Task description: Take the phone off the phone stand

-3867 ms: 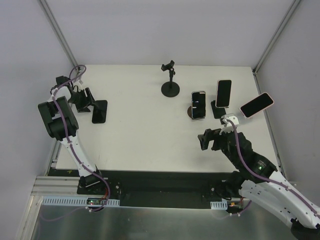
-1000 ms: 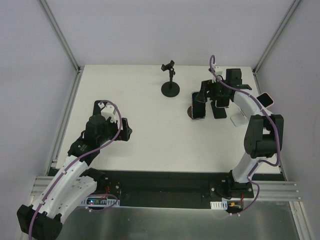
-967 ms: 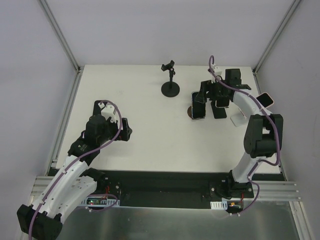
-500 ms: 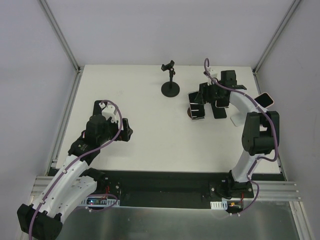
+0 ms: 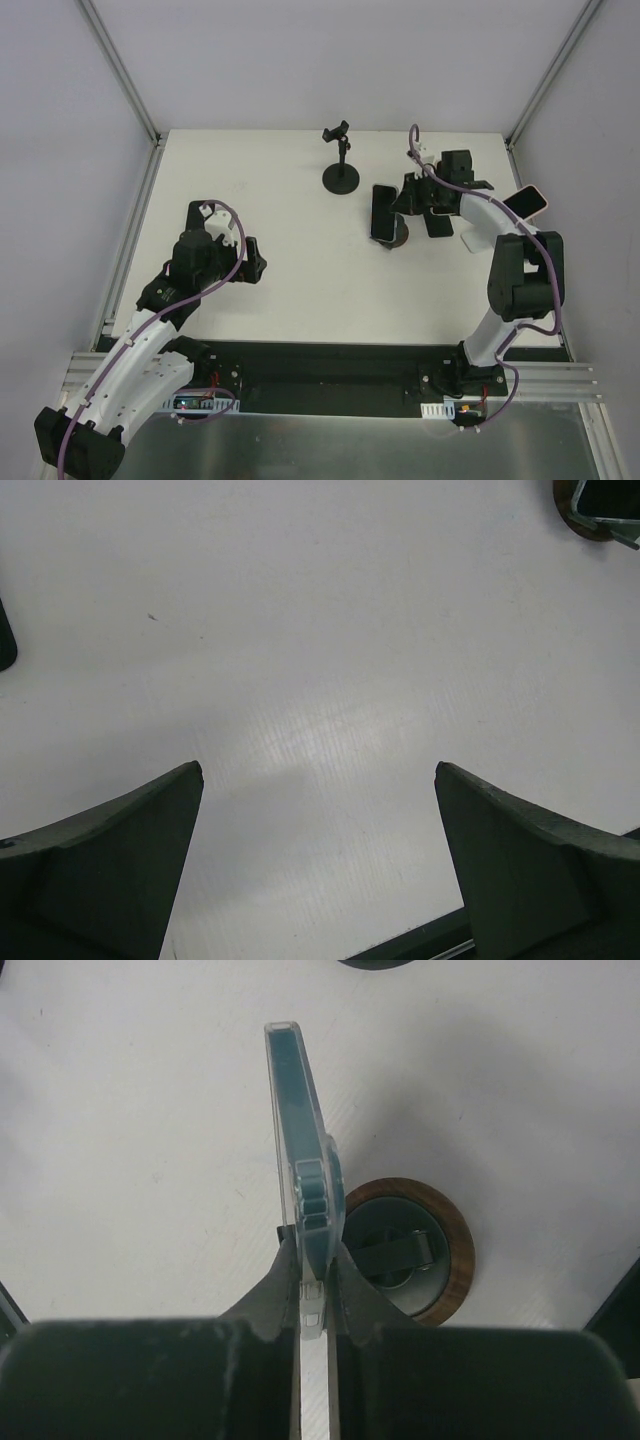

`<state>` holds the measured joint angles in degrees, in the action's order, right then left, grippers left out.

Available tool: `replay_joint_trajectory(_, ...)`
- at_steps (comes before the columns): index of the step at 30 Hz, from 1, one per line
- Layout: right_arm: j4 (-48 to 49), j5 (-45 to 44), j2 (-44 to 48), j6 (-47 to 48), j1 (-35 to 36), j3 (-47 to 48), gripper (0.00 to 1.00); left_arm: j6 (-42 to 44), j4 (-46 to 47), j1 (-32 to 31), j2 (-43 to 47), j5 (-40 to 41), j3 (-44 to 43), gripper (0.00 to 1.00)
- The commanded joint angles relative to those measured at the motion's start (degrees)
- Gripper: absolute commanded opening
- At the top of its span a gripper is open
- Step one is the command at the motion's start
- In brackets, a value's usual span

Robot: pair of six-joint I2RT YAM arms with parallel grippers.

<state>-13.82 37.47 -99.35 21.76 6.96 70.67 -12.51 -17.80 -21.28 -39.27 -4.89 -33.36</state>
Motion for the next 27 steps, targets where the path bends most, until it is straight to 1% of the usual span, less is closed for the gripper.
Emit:
replay_joint_trajectory(1, 0.99, -0.21, 3.72, -0.04, -0.02, -1.15, 0.01, 1.09, 1.81, 0.45, -0.11, -1.53, -1.00, 0.99)
replay_joint_trajectory(10, 7.40, 1.37, 10.05, -4.70, -0.63, -4.84, 0.01, 0.74, 2.07, 0.45, 0.51, -2.23, -0.82, 0.99)
replay_joint_trajectory(17, 9.69, 1.02, 13.74, -7.16, -1.16, -6.16, 0.01, 0.12, 2.33, 0.53, 0.77, -3.29, -0.56, 0.99)
replay_joint_trajectory(20, 13.38, 0.76, 16.29, -11.37, -1.07, -7.92, 0.01, -0.23, 2.51, 0.45, 1.03, -3.90, -0.39, 0.99)
replay_joint_trajectory(23, 17.07, 1.90, 19.36, -16.73, -1.07, -9.06, 0.02, -1.37, 3.30, 0.45, 1.47, -6.36, 0.05, 0.99)
replay_joint_trajectory(24, 18.56, 2.08, 20.15, -19.79, -0.99, -9.32, 0.01, -1.81, 3.47, 0.36, 1.73, -7.15, 0.05, 0.99)
replay_joint_trajectory(25, 18.92, 1.99, 21.64, -21.30, -0.90, -9.59, 0.01, -3.12, 3.56, 0.45, 1.82, -8.90, -0.03, 0.99)
replay_joint_trajectory(27, 20.84, 1.47, 23.32, -24.73, -0.46, -11.17, 0.01, -4.70, 4.09, 0.27, 2.26, -9.88, -0.64, 0.99)
